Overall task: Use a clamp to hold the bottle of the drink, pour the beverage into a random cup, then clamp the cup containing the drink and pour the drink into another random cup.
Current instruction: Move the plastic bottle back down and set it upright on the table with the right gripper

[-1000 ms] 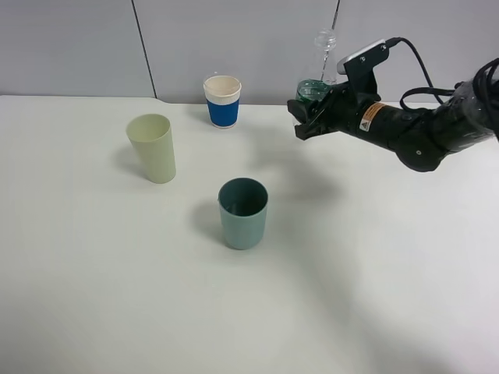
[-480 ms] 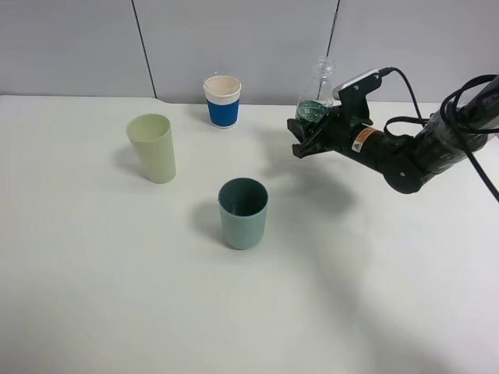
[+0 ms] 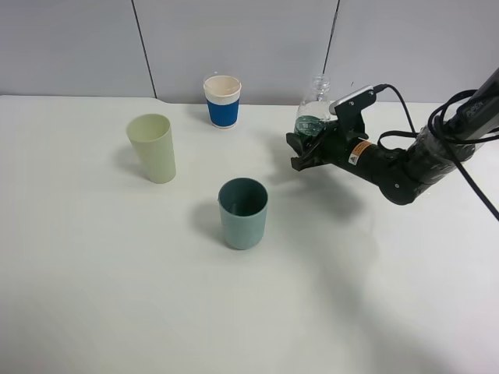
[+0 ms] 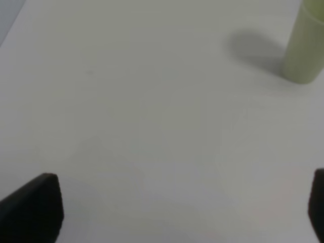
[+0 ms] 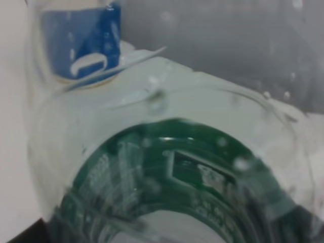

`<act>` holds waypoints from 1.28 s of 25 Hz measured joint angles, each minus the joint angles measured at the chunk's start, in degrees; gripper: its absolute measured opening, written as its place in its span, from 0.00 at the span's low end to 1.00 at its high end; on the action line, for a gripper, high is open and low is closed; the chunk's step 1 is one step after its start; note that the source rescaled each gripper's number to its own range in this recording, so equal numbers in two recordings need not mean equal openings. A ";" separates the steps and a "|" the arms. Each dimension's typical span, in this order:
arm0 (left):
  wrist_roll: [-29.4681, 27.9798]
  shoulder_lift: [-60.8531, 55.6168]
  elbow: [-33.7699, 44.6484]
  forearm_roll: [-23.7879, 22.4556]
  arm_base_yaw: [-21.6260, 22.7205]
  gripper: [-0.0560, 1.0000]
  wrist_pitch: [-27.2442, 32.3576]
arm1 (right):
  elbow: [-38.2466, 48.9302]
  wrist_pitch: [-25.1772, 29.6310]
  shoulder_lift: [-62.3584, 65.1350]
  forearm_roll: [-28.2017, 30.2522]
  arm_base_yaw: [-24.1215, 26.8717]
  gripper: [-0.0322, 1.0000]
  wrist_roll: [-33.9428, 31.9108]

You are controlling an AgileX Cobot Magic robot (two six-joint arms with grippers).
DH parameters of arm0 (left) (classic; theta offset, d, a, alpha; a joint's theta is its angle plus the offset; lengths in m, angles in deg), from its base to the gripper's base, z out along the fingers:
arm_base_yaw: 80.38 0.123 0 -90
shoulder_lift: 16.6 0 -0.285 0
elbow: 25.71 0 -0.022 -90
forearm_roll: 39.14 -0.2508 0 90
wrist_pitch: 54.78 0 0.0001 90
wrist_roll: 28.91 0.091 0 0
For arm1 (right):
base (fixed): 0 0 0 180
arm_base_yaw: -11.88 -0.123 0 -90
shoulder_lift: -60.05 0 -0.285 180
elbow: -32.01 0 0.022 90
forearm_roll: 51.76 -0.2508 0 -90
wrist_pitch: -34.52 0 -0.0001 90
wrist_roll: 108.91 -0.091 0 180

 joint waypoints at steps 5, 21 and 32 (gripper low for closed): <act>0.00 0.00 0.00 0.00 0.00 0.96 0.00 | 0.00 0.17 0.00 -0.11 0.00 0.09 0.00; 0.00 0.00 0.00 0.00 0.00 0.96 0.00 | 0.00 0.89 0.00 -2.68 0.00 0.09 -2.04; 0.00 0.00 0.00 0.00 0.00 0.96 0.00 | 0.00 -1.63 0.00 -2.68 0.00 0.45 -2.34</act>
